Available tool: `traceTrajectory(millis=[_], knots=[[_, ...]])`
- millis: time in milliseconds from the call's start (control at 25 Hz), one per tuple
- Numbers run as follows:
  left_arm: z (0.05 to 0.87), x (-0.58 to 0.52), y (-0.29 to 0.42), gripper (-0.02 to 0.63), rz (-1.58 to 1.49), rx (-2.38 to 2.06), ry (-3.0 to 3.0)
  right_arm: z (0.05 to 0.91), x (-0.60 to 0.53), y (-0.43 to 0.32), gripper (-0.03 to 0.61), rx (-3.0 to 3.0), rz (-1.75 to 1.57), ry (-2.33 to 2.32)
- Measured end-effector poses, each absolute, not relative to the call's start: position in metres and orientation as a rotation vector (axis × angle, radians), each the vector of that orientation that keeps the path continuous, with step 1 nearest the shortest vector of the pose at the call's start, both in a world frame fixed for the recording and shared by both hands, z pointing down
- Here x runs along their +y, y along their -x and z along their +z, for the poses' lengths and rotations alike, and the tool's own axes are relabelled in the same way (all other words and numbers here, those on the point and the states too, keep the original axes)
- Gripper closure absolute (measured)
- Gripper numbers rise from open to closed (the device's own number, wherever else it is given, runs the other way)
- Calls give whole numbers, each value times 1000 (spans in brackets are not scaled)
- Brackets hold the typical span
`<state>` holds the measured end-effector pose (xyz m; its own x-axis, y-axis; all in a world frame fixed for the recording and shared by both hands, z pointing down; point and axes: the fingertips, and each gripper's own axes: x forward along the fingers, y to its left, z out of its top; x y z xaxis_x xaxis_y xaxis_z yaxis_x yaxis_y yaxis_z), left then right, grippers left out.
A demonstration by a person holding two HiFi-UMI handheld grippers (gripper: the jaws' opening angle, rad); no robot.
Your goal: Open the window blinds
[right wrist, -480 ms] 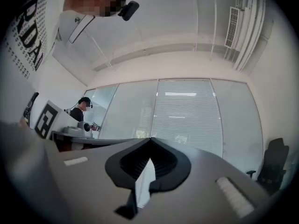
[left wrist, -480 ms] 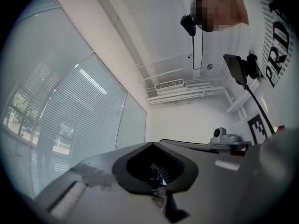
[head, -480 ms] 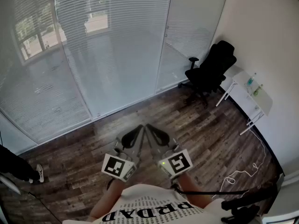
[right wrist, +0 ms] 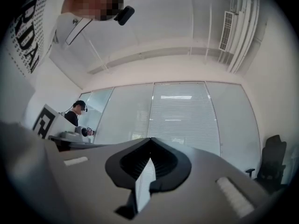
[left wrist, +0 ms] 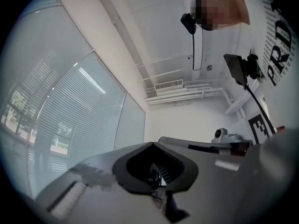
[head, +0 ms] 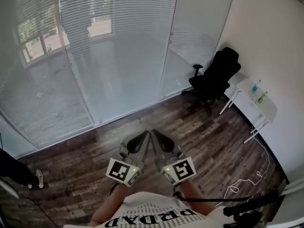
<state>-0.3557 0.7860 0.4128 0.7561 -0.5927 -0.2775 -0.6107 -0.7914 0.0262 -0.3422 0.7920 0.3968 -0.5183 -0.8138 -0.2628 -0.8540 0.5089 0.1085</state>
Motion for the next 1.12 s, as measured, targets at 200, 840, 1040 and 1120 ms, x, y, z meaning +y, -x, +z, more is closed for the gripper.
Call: traceTrajectory(millis=[200,840,1040,1120], knots=[[413,781,361,621,431,978,2876,398,789,347,577,2574,347,1442],[422,757,367,621,391,903,2856,407,768,357,575,2569,351,1538],[426,751,356,621,387,909,2884,414,758,344,575,2576,346,1558],[424,744,350,621,407,932,2916,415,750,338,577,2568,329,1557]])
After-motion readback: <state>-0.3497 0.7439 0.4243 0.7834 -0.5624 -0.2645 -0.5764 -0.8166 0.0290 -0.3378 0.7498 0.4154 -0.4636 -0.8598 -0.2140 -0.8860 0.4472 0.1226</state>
